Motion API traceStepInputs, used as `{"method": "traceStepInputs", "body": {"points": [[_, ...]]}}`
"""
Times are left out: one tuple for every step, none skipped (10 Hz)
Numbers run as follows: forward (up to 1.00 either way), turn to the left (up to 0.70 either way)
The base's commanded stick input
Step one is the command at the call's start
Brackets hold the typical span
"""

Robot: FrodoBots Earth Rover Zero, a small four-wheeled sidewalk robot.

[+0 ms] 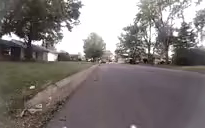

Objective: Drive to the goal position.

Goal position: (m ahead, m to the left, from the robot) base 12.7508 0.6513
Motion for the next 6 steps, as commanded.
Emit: {"method": "traceStepInputs", "body": {"points": [[1.00, 0.00], [1.00, 0.00], [1.00, 0.00], [1.00, 0.00], [1.00, 0.00], [1.00, 0.00]]}}
